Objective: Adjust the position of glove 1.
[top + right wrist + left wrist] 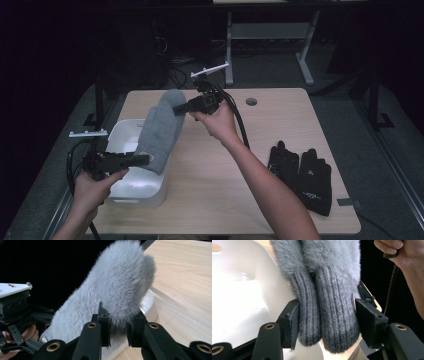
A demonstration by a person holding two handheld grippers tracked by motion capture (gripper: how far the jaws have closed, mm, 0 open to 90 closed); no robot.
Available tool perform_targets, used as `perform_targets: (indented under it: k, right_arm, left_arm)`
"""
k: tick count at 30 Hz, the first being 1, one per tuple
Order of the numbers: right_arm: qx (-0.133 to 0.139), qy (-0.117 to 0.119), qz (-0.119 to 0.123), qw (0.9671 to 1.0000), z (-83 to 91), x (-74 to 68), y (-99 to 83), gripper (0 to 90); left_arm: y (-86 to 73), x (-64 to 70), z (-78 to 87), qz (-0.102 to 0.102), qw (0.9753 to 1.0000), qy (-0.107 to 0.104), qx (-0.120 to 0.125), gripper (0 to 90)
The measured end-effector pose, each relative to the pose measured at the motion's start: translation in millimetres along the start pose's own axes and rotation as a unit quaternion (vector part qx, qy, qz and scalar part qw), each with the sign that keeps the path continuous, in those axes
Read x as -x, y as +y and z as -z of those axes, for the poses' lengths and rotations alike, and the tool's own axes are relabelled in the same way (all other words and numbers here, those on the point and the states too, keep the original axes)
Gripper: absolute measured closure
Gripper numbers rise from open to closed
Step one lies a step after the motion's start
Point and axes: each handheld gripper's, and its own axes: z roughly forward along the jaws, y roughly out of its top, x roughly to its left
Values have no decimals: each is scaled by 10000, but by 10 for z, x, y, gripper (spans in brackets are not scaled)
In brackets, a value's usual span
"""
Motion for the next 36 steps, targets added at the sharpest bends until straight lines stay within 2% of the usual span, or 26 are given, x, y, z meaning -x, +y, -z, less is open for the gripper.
perform_targets:
  k: [22, 36]
  right_arm:
    - [-279, 108, 129, 9995, -435, -121, 111, 755]
    - [-549, 157, 128, 9983, -762, -130, 80, 755]
  left_arm:
    - [-164, -209, 218, 232, 9995, 200, 100, 403]
    - [-357, -383, 260, 469, 9985, 272, 81, 403]
